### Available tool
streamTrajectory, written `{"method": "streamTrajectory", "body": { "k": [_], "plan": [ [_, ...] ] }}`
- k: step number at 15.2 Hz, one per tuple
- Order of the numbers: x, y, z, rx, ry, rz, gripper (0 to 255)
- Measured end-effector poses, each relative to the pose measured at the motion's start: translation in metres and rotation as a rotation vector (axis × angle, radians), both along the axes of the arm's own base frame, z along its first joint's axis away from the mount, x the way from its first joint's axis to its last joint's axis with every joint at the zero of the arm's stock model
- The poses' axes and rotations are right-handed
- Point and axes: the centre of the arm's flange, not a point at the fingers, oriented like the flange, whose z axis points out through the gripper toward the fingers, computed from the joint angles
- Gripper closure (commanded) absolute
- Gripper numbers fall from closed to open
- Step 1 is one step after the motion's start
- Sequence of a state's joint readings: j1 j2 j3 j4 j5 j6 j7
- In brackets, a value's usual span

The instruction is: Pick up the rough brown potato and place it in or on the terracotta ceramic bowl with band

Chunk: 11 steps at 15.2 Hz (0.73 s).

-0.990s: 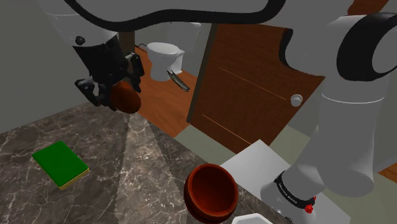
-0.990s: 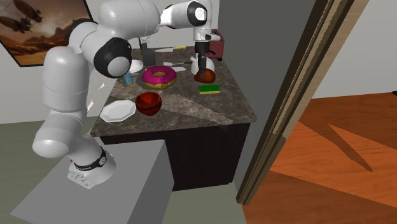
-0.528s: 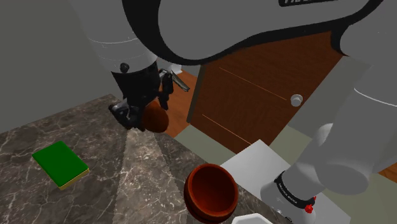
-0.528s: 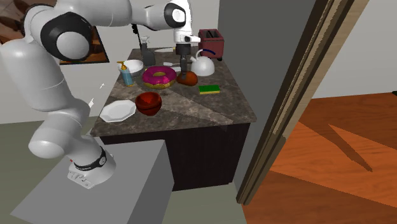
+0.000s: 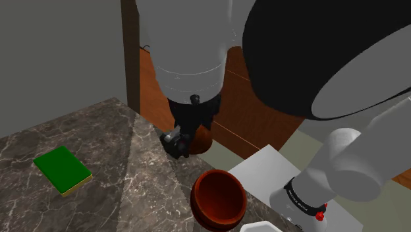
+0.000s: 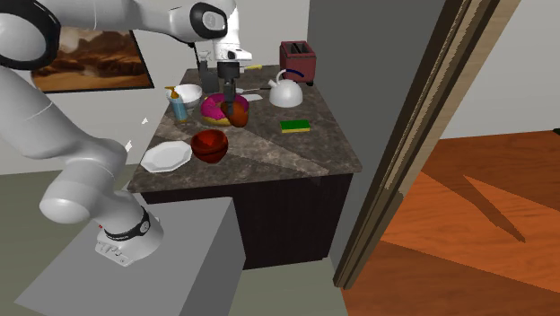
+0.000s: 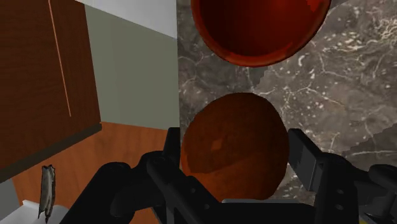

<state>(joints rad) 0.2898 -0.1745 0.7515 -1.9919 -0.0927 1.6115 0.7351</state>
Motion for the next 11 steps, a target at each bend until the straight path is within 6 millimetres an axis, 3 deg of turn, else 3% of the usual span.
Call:
{"method": "streamTrajectory", "body": {
  "k": [8, 11],
  "plan": [
    [-0.101, -0.039, 0.001, 0.000, 0.000, 0.000, 255],
    [-0.112, -0.043, -0.013, 0.000, 0.000, -0.001, 255]
  ]
}}
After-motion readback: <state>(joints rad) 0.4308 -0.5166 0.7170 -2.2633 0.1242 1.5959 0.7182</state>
